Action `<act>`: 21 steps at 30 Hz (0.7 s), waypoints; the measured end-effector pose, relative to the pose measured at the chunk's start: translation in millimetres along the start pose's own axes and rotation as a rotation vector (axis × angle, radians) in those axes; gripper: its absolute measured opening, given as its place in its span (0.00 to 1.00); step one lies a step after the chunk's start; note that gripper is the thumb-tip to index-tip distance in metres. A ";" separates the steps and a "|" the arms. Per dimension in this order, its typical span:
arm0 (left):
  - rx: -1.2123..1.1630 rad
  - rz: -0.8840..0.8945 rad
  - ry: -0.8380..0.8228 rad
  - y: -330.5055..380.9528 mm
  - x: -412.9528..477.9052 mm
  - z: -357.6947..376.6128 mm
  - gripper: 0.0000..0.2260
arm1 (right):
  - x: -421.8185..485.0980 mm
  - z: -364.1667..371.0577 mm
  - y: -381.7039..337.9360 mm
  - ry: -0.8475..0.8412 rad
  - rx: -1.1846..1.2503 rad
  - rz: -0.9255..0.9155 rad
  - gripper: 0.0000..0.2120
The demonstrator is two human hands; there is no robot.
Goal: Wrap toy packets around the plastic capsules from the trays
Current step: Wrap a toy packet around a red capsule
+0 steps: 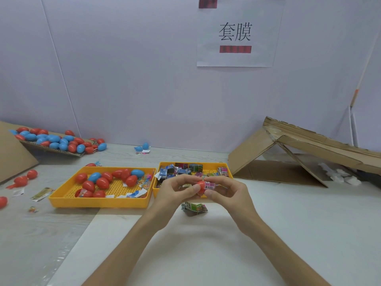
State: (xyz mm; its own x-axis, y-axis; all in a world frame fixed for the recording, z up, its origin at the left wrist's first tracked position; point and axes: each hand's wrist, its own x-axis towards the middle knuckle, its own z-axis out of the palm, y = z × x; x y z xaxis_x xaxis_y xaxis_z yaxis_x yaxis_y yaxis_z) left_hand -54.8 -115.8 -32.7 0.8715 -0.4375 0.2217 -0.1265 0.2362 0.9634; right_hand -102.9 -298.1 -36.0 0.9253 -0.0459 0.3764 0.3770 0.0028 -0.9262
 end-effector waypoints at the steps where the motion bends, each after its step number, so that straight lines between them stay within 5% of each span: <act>1: -0.001 -0.001 0.001 -0.3 -0.2 -0.1 0.13 | 0.0 0.2 0.7 -0.005 -0.008 -0.003 0.13; 21: -0.043 -0.016 0.001 1.4 -0.6 1.1 0.12 | 1.3 -2.3 0.7 -0.058 -0.019 0.026 0.15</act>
State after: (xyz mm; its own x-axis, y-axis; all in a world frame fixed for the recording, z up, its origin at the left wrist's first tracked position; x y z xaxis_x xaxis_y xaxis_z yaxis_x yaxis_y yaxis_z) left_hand -56.0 -116.2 -31.3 0.8739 -0.4404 0.2057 -0.0915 0.2665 0.9595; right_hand -101.5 -300.4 -36.2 0.9357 0.0123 0.3527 0.3529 -0.0160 -0.9355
